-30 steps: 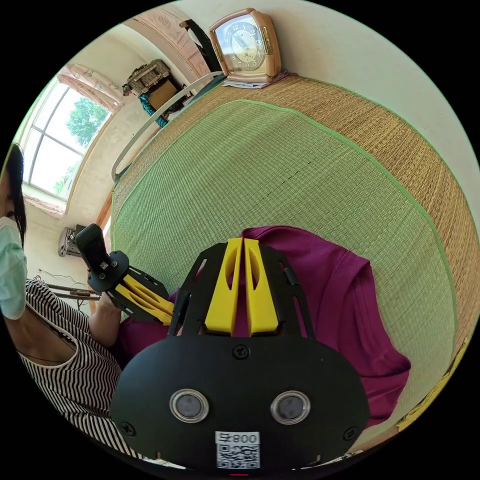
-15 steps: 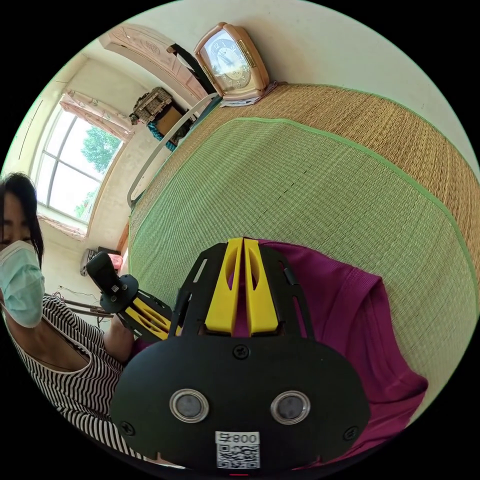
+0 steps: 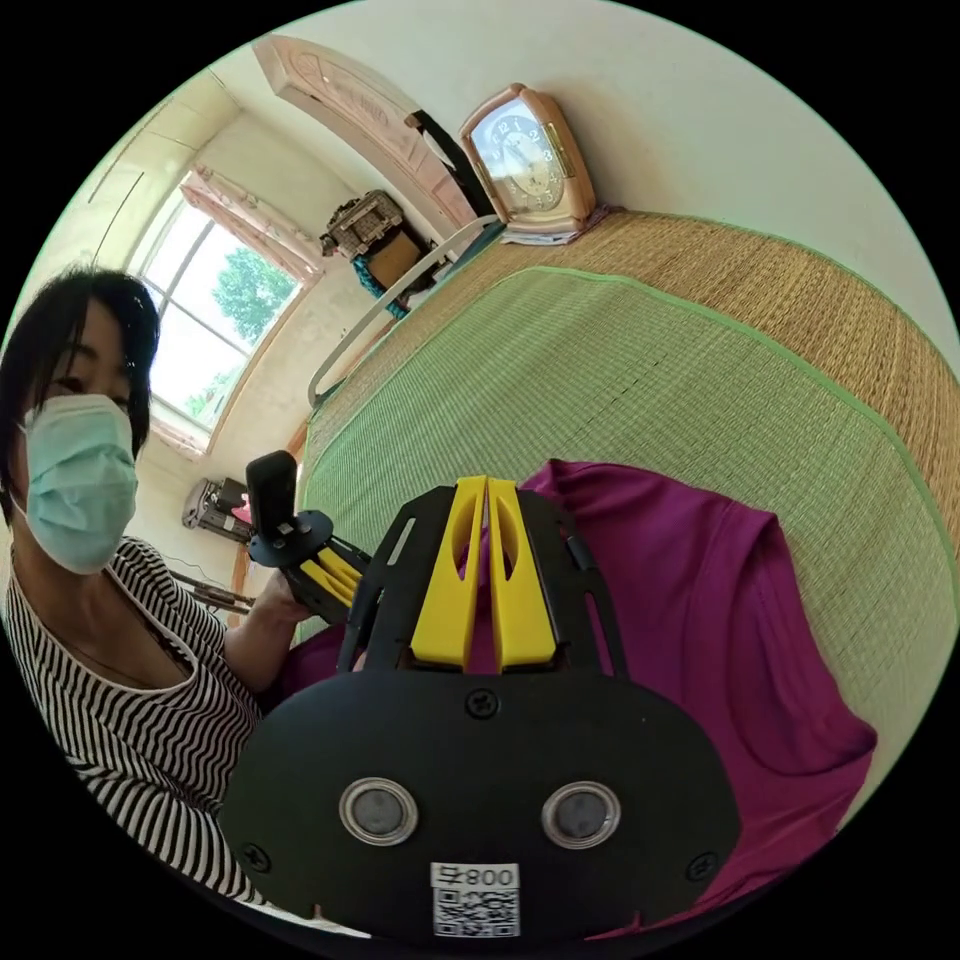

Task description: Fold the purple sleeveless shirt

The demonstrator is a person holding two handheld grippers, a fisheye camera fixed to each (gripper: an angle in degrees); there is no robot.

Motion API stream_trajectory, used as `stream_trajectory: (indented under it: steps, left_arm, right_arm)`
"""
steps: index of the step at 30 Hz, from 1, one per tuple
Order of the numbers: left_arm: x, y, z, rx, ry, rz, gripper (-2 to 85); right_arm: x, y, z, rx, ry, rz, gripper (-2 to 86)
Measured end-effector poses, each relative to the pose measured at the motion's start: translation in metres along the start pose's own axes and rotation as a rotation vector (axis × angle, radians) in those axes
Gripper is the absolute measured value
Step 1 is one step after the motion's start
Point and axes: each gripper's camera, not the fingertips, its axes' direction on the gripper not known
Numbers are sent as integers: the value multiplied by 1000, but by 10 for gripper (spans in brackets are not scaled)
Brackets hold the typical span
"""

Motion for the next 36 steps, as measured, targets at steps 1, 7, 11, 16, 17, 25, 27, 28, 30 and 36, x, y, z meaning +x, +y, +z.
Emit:
stream_trajectory:
  steps: [1, 7, 11, 16, 17, 25, 27, 28, 30, 36]
  left_arm:
    - [-1, 3, 3, -30, -30, -15, 2]
    - [3, 20, 2, -31, -1, -12, 2]
    - [1, 34, 2, -61, -41, -43, 2]
    - [4, 52, -8, -3, -14, -42, 1]
    - [3, 56, -7, -26, -41, -60, 1]
    - [3, 90, -25, 85, 15, -57, 1]
    - [2, 100, -26, 104, 51, -55, 1]
    - [2, 108, -29, 120, 72, -61, 1]
    - [7, 120, -40, 182, 93, -83, 1]
    - [38, 168, -83, 323, 136, -154, 3]
  right_arm:
    - [-2, 4, 5, -27, 9, -5, 1]
    - [2, 27, 37, -144, 105, 20, 1]
    - [-1, 40, 45, -160, 136, 17, 0]
    - [-8, 65, 36, -90, 140, 32, 1]
    - [-7, 73, 35, -84, 144, 48, 1]
    - [-25, 149, -18, 21, 178, 161, 1]
    - [-33, 191, -40, 34, 100, 223, 1]
    - [-36, 204, -45, 42, 90, 240, 1]
    - [-48, 258, -66, 55, 72, 320, 1]
    - [-104, 389, -115, 80, 166, 497, 0]
